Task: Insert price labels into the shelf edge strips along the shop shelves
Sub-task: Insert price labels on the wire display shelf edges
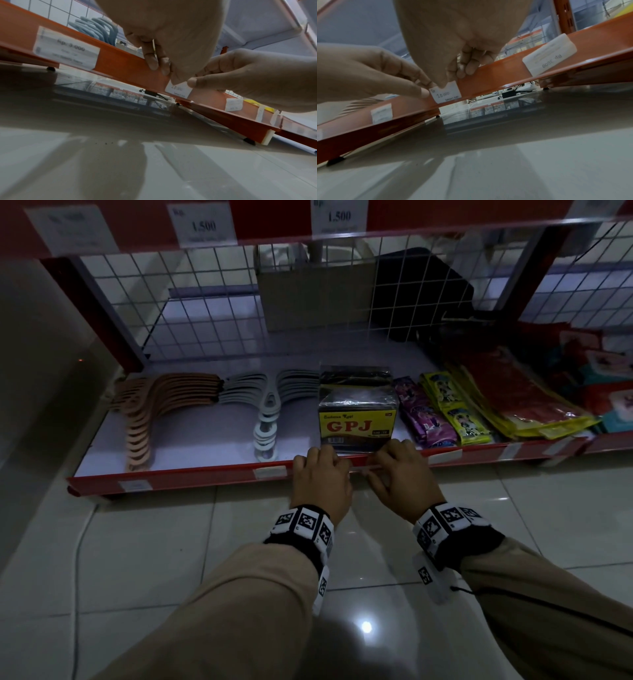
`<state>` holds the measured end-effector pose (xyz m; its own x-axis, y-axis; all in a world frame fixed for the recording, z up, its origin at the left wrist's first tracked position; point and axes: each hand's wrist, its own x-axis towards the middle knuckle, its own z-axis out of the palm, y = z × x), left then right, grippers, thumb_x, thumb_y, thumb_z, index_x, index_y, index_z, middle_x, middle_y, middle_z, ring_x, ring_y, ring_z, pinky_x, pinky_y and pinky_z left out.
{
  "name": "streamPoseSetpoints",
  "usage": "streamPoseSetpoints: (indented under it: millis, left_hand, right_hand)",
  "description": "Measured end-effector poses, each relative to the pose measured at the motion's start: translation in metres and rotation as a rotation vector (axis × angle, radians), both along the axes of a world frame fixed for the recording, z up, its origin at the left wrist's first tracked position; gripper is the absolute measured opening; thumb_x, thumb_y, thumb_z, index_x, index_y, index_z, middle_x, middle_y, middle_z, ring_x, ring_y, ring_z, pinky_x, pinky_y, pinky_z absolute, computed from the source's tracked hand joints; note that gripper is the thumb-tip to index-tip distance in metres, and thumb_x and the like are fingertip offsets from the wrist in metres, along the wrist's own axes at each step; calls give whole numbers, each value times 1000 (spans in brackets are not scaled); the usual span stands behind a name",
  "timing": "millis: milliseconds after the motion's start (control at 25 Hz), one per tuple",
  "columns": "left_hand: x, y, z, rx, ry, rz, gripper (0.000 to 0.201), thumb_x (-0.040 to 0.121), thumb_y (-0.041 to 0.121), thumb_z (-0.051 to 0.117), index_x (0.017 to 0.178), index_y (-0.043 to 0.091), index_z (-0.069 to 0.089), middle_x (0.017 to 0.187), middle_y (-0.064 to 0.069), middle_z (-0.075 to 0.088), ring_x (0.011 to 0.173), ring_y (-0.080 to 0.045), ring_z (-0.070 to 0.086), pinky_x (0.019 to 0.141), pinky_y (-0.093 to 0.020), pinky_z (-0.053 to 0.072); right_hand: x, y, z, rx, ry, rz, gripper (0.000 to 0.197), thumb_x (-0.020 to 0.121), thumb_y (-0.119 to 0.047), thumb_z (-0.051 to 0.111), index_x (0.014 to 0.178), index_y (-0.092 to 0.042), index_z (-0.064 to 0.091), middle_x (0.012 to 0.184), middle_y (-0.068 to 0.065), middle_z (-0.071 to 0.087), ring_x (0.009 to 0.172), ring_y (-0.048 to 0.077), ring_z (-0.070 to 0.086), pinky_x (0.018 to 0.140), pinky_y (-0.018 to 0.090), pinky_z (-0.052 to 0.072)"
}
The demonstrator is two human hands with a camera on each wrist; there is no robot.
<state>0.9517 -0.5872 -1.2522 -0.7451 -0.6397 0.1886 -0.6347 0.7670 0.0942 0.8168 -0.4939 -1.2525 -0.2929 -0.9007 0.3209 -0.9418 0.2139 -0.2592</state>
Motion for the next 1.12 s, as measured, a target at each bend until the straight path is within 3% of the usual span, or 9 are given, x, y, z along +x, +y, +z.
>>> streamPoseSetpoints:
  millis: [160,800,1120]
  left_hand:
    - [0,3,0,-5,-20,18,24,89,31,50,110,22,58,112,-6,48,103,-28,43,83,-40,31]
    - [8,4,5,7,3,-14,25,89,29,48,114,25,51,114,-1,50,105,-24,44,84,-38,30]
    - [-2,21,13,-9,-4,15,41,87,34,53,125,18,47,126,-5,43,113,-27,39,87,-38,31]
  right_hand:
    - [2,-2,4,50,7,-9,15,79,-6,65,93,-4,68,95,17,58,85,36,52,71,40,45]
    - [3,6,6,86,15,-17,28,77,-7,62,105,-6,62,103,16,58,93,34,50,74,41,46]
    - [-15,36,16,179,175,-151,34,72,-18,68,106,-11,63,110,11,61,94,36,53,76,43,40]
